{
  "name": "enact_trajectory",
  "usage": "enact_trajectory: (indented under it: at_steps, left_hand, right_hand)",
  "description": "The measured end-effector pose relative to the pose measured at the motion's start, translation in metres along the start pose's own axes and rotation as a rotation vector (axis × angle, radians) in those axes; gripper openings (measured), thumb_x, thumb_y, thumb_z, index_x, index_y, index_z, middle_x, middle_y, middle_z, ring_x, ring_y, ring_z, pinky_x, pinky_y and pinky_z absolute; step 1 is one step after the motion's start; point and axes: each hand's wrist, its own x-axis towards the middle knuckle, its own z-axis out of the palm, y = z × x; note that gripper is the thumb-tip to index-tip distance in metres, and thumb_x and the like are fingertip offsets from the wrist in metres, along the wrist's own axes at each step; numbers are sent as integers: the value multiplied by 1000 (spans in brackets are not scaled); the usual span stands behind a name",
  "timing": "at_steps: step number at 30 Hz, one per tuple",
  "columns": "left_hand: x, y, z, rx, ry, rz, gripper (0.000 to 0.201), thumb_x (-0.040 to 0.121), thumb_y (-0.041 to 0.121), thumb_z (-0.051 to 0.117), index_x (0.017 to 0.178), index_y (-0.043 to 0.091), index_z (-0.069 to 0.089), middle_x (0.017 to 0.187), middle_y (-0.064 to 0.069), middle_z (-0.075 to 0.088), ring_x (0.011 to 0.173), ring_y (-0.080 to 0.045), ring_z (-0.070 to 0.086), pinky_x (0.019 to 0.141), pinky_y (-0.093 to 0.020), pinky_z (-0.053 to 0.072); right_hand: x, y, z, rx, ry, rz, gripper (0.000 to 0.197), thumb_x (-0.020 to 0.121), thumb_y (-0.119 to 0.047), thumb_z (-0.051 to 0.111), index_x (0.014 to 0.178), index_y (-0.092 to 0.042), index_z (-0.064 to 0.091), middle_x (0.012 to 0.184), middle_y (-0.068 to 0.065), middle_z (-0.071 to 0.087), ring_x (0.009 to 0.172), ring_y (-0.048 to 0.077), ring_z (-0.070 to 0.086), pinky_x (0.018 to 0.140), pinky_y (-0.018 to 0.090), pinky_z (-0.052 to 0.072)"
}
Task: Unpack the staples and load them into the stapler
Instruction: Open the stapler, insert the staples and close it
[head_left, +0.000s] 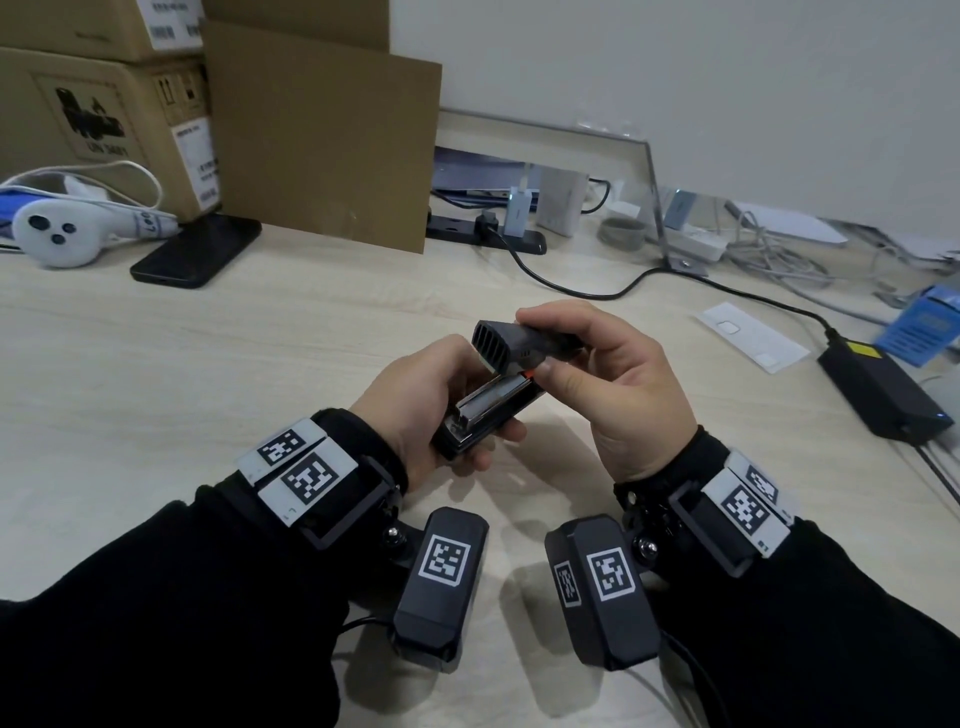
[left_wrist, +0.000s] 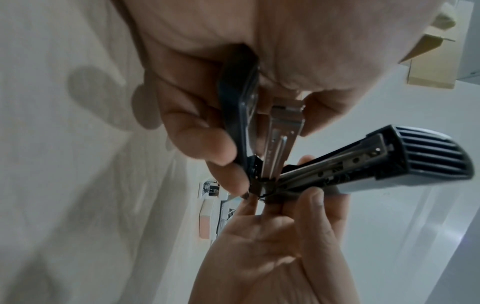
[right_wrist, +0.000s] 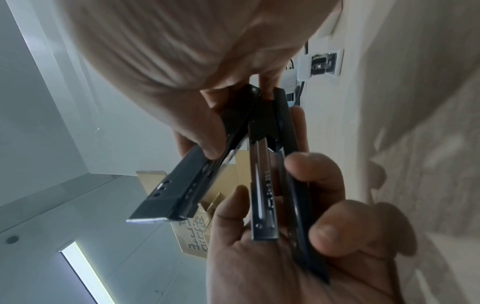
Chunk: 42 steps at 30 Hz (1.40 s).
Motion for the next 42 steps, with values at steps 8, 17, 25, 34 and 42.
enact_trajectory:
  at_steps: [8,17,25,34,42]
  left_hand:
    - [-9,7,1,-116,-133,-47,67,83,61,51,107,4,75,89,-16,69,74,-30,66,54,-30,44]
    - [-12,5,-3,-223,-260,20,41,83,19,63,122,11,68,94,-9,75,76,-27,76,65,-41,62]
    - [-7,4,0,-231,-236,26,48,94,-1,39,129,21,63,108,-14,70,80,-29,76,67,-43,63]
    - [0,7,-8,-380,33,40,48,87,13,64,134,13,57,136,-22,61,95,-35,75,62,-38,60]
    - [5,7,-13,-243,132,99,36,86,14,70,120,6,65,107,-13,64,85,-23,74,60,-31,59]
  right_hand:
    - [-1,-4,-2,-314,-77,-18,41,75,2,62,107,-21,71,107,-2,65,112,27,58,102,45,45]
    - [2,-4,-2,-403,-91,30,50,76,13,59,108,-23,74,117,-1,68,118,14,59,104,30,45]
    - [1,1,0,-431,-60,109,46,79,9,61,109,-23,74,128,-7,63,128,10,52,108,44,44]
    - [6,4,-18,-577,278,133,33,81,-18,57,100,-43,68,118,-18,64,121,10,54,106,34,41]
    - [10,11,-45,-988,203,534,25,85,-48,59,109,-44,65,127,-24,56,128,10,44,98,39,25]
